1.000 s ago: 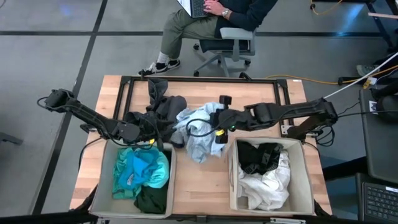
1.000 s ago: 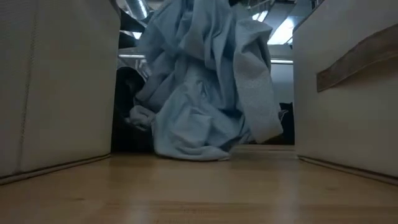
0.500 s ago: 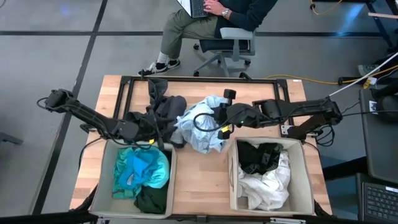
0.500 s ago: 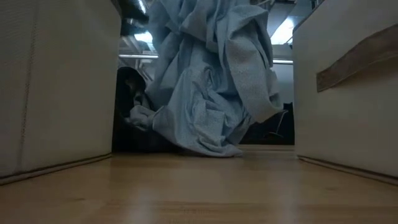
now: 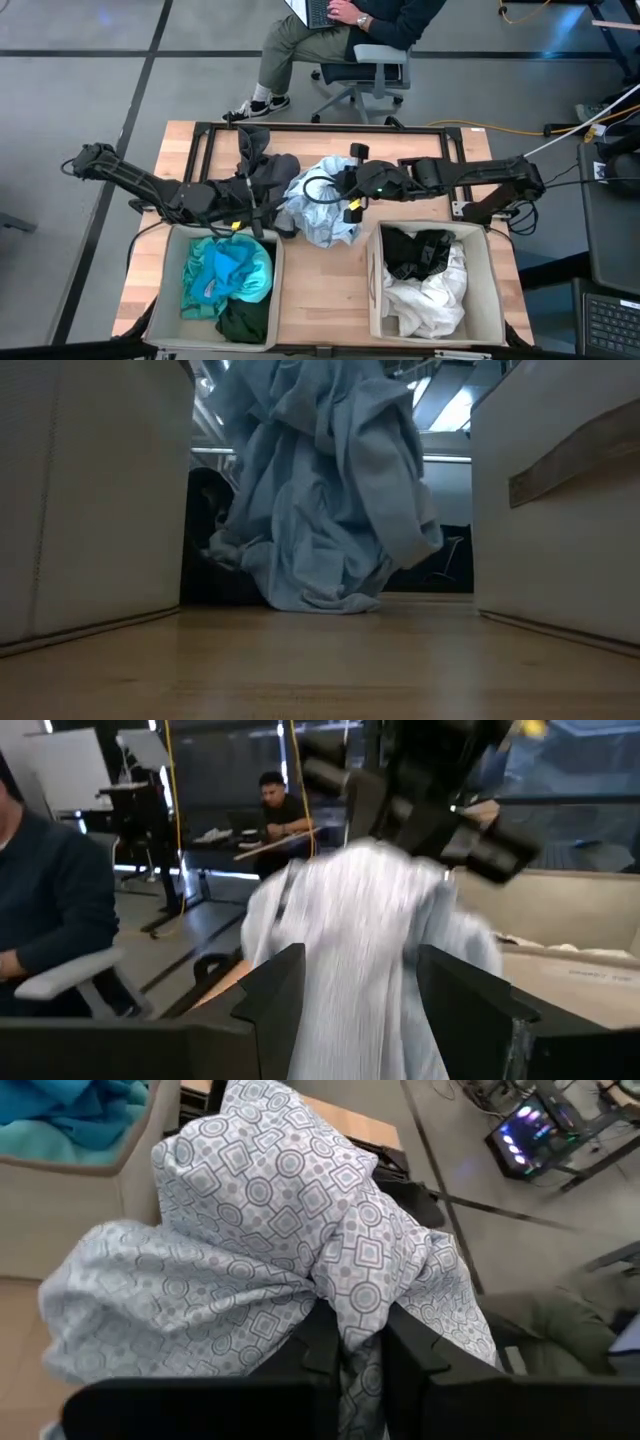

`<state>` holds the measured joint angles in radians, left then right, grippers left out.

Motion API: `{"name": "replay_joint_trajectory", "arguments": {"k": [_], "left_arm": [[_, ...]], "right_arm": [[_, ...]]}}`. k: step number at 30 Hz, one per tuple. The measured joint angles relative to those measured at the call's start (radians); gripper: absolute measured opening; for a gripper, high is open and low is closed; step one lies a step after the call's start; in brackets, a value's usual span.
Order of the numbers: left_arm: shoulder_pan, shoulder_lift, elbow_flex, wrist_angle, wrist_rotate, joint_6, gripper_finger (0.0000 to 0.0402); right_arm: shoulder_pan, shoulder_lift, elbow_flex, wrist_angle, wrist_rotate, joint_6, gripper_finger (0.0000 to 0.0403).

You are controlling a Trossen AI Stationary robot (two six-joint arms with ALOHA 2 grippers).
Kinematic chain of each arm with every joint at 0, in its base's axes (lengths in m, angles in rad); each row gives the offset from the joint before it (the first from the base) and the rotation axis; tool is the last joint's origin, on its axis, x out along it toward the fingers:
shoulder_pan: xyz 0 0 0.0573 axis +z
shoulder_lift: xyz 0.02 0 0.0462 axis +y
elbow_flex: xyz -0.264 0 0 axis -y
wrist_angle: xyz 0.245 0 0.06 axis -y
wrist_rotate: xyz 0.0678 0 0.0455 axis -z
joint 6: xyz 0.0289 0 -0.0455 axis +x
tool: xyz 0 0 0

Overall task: Sort clothes
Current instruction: Put the blue patient gown into the left brown laundry organizer

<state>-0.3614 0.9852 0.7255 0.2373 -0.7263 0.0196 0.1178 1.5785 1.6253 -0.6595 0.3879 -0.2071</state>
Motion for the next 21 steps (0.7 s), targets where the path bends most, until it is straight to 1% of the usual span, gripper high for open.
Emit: {"name": "replay_joint_trajectory", "arguments": {"k": [5,9,11,16,21], "left_arm": [[0.006,0.008,0.006,0.014,0.006,0.015,0.0183],[0.018,0.038,0.006,0.031,0.087,0.007,0.0183],[0.018,0.058,0.006,0.047,0.105,0.014,0.0183],[0.044,0.095,0.006,0.052,0.1,0.033,0.0183],[0.059,0.119,0.006,0.103,0.099,0.03,0.0183]], "right_arm": [[-0.003,0.053,0.0,0.095,-0.035,-0.045,0.0043],[0.0,0.083,0.0,0.191,-0.05,-0.087,0.0043],[0.0,0.093,0.0,0.237,-0.053,-0.093,0.0043],[-0.001,0.095,0.0,0.305,-0.122,-0.095,0.0043],[-0.002,0.095,0.0,0.324,-0.184,-0.088,0.0044]]}}
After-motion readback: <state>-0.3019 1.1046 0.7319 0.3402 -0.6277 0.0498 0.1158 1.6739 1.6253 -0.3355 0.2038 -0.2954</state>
